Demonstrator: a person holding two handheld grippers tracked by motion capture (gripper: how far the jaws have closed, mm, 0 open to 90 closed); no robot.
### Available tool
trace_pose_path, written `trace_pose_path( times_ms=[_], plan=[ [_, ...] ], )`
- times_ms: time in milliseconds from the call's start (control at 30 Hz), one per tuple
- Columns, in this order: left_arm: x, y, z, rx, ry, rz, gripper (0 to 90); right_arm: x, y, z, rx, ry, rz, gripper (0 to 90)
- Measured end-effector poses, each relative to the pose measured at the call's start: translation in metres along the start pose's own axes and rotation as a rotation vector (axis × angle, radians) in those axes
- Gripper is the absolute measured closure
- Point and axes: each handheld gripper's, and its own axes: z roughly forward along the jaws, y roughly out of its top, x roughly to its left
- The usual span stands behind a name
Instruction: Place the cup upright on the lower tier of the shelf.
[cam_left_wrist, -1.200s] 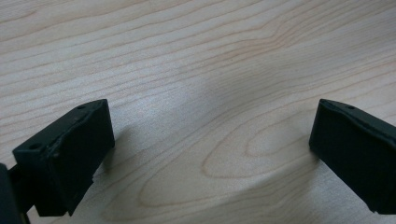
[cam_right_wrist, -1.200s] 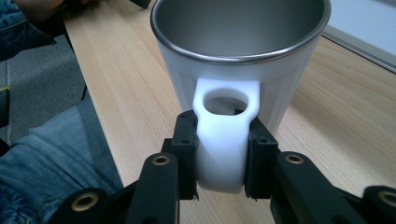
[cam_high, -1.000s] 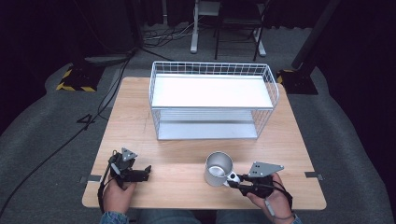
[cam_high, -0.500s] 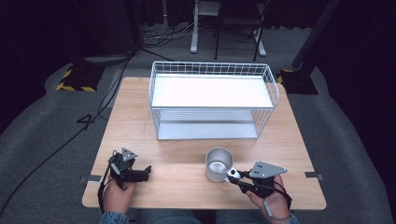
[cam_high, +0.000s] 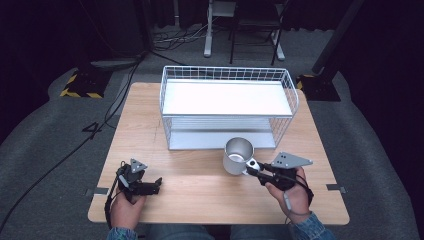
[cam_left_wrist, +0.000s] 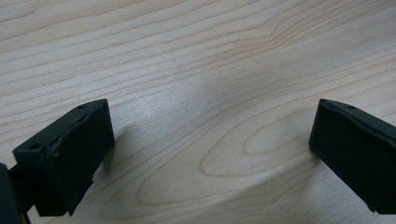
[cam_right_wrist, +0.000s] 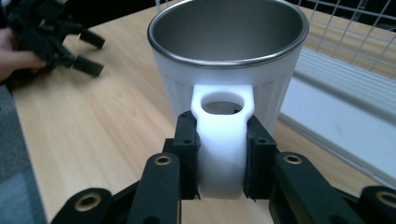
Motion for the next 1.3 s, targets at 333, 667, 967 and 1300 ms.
trace_pose_path(
  times_ms=[333,667,967,1300],
  plan=[
    [-0.001,-0.001,-0.001,-0.003,-0.006,0.005,0.4,-0.029,0.017,0.033,-0.015,-0.065,0.036,71.6],
    [0.0,0.0,0.0,-0.001,-0.005,0.008,0.4,-0.046,0.032,0.057,-0.039,-0.123,0.045,71.6],
    [0.001,0.001,0.001,-0.002,-0.008,0.005,0.5,-0.054,0.039,0.08,-0.058,-0.169,0.043,71.6],
    [0.002,0.002,0.002,-0.003,-0.007,0.003,0.5,-0.056,0.036,0.104,-0.068,-0.182,0.064,71.5]
  ],
)
